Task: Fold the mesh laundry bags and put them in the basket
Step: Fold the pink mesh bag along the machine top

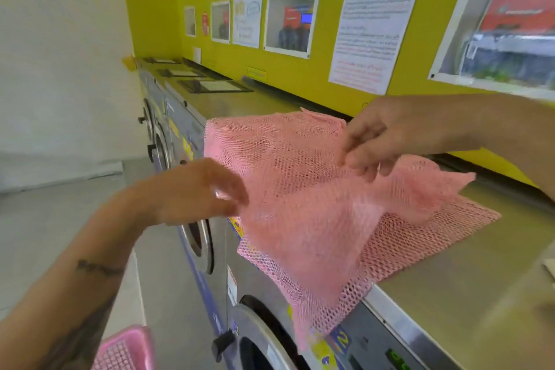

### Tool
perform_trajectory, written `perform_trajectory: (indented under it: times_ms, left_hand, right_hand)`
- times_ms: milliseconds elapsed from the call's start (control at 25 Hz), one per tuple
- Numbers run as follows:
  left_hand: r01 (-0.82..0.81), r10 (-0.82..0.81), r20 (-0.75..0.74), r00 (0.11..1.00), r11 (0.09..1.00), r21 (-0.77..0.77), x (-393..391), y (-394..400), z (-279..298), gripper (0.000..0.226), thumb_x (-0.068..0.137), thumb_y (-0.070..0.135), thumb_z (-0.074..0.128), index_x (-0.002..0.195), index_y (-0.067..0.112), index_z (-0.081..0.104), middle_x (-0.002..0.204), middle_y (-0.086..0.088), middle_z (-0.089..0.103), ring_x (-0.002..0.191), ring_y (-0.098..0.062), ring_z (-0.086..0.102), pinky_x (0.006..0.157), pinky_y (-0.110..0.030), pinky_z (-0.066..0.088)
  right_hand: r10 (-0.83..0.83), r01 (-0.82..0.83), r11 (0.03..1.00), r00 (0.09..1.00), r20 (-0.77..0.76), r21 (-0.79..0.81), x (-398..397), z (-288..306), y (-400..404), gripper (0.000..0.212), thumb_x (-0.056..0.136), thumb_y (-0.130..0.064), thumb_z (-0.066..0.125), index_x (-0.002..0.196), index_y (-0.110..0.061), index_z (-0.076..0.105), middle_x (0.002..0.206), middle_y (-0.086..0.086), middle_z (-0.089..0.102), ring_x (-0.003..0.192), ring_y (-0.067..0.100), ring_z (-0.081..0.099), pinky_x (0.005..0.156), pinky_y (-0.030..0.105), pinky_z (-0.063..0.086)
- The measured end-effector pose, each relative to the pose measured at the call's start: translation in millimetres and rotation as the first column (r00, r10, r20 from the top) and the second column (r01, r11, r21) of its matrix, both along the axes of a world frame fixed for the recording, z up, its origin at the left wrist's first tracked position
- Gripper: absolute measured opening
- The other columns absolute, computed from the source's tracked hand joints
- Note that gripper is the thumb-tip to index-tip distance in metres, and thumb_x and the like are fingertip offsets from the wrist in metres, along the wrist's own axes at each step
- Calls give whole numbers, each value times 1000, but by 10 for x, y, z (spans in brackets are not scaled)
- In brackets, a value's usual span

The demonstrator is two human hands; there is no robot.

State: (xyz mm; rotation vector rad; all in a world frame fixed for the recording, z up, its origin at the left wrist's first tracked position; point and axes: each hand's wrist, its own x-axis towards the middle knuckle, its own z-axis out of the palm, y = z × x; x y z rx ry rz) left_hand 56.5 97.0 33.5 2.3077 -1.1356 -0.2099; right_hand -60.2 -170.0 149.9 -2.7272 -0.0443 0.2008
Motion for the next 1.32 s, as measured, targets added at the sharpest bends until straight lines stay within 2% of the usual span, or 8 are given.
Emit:
perform_trajectory:
  times_ms: [80,240,360,560,880,1000,1080,1320]
  left_hand:
    - [2,4,-31,1000,983,183,18,45,-105,32,75,17,58,89,41,73,97,22,72,96,9,64,92,-28,51]
    - [11,0,54,999,979,-204,-77,-212,-208,30,86,7,55,88,34,70,94,20,70,94,0,65,87,-28,50]
    - [139,-64,205,977,916,-375,-293,-583,-282,16,90,23,58,103,29,65,106,14,64,105,-5,58,93,-25,42]
    - [149,-106,309,945,982,-119,-400,-1173,-446,56,84,64,34,129,38,53,139,12,43,133,-10,34,113,-41,17]
    - [186,-114,218,969,919,-349,-150,-1148,-132,22,89,20,66,78,38,66,90,15,65,86,-5,61,78,-33,47]
    - [191,-124,237,963,940,-284,-152,-1021,12,16,87,24,67,87,40,67,99,19,64,96,0,59,87,-32,44]
    - [210,-132,267,954,934,-288,-325,-968,59,14,85,37,65,98,42,64,105,23,61,104,4,55,91,-26,41]
    - [347,-341,254,905,937,21,-1059,-1069,-95,37,69,73,55,88,41,52,89,24,51,87,3,49,82,-28,44]
  right_hand:
    - [-61,55,990,997,-46,-128,43,-147,-98,12,87,-32,70,96,-24,75,84,-1,75,81,13,72,76,32,59]
    - [-245,122,839,955,-168,-530,41,-382,-395,35,87,-42,67,119,-35,58,101,-16,56,93,6,56,87,35,49]
    - [-306,215,847,945,-116,-487,-37,-534,-569,49,88,-38,67,132,-33,47,121,-5,54,107,17,54,90,35,48]
    - [-443,458,786,886,139,-415,-198,-700,-998,77,81,-32,68,146,-33,27,137,8,34,129,30,36,100,46,43]
    - [-658,731,677,654,373,-87,-492,-540,-1714,17,84,-13,64,98,-23,61,104,4,60,87,23,56,64,33,43]
    - [-724,723,678,688,52,-135,-604,-417,-1784,16,81,-13,59,96,-8,64,92,12,55,78,25,56,64,30,46]
    - [-711,674,701,688,-147,-235,-636,-481,-1722,42,83,-15,64,124,-18,60,115,4,50,114,28,54,87,41,54]
    - [-646,617,735,764,-13,-281,-542,-659,-1701,57,82,-10,55,137,-21,49,133,3,53,98,22,56,65,30,48]
